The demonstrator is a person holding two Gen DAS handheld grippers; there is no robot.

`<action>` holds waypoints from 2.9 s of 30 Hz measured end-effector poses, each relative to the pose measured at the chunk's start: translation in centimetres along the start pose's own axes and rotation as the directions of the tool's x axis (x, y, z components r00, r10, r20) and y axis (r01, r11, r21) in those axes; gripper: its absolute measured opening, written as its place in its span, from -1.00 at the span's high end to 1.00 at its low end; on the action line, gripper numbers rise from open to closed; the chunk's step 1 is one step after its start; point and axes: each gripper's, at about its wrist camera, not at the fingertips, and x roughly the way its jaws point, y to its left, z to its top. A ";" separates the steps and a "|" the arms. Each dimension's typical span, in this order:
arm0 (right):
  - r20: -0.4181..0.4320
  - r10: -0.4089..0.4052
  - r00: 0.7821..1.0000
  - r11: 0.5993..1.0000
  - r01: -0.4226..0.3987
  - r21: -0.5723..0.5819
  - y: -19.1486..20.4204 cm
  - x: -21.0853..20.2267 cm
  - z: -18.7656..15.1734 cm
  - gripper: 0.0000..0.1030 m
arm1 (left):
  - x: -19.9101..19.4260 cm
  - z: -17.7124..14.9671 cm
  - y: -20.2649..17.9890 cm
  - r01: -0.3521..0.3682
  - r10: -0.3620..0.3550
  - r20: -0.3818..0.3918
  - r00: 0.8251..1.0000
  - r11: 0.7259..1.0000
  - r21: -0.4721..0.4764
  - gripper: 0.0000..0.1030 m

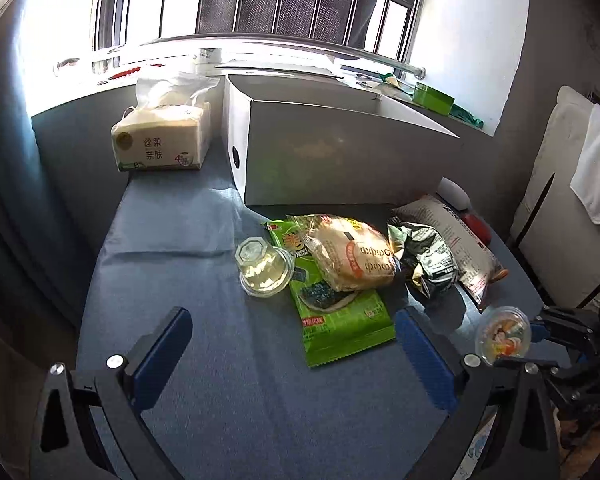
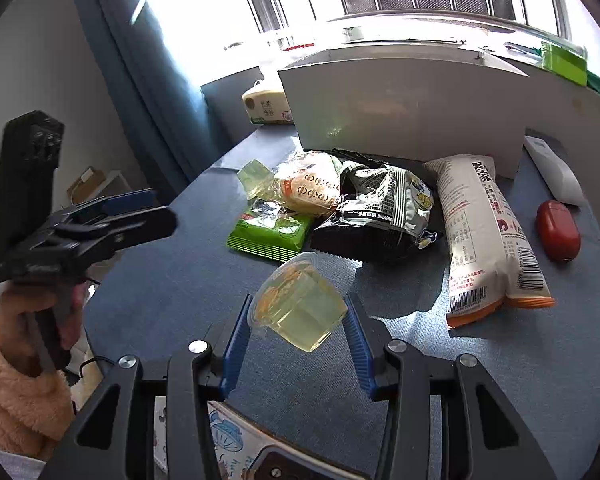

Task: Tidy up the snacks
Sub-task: 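Grasp the clear jelly cup from the table with the right gripper, then carry the jelly cup over the white box and release it, then grasp the white rice cracker bag with the right gripper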

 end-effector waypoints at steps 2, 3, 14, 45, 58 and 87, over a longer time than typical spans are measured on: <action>0.017 0.012 1.000 1.000 -0.013 0.021 -0.1 -1.1 -0.4 0.03 | 2.0 1.0 0.8 0.002 -0.002 -0.022 1.000 1.000 -0.007 -0.99; 0.027 0.012 1.000 0.999 -0.013 0.030 -0.2 -1.7 -0.7 0.03 | 2.9 1.4 0.9 0.001 -0.001 -0.033 0.999 1.000 0.006 -0.99; 0.038 0.019 0.999 0.998 -0.022 0.059 -0.6 -3.3 -1.5 0.03 | 7.5 2.8 3.2 0.071 -0.070 -0.105 0.992 0.997 0.008 0.08; 0.127 -0.128 0.984 0.928 0.074 0.365 -16.4 2.8 24.3 -0.05 | 7.7 22.8 -1.4 0.005 -0.007 0.046 0.999 0.999 0.037 -0.79; 0.227 -0.119 0.967 0.952 0.045 0.304 -13.3 -2.7 20.7 -1.00 | -0.7 18.4 -3.2 0.015 -0.029 0.178 0.984 0.997 0.078 -1.00; 0.076 -0.261 0.962 0.957 0.247 0.154 -5.9 -4.0 0.2 -1.00 | -9.9 -5.0 -8.3 0.072 -0.073 0.170 0.983 0.997 0.015 -1.00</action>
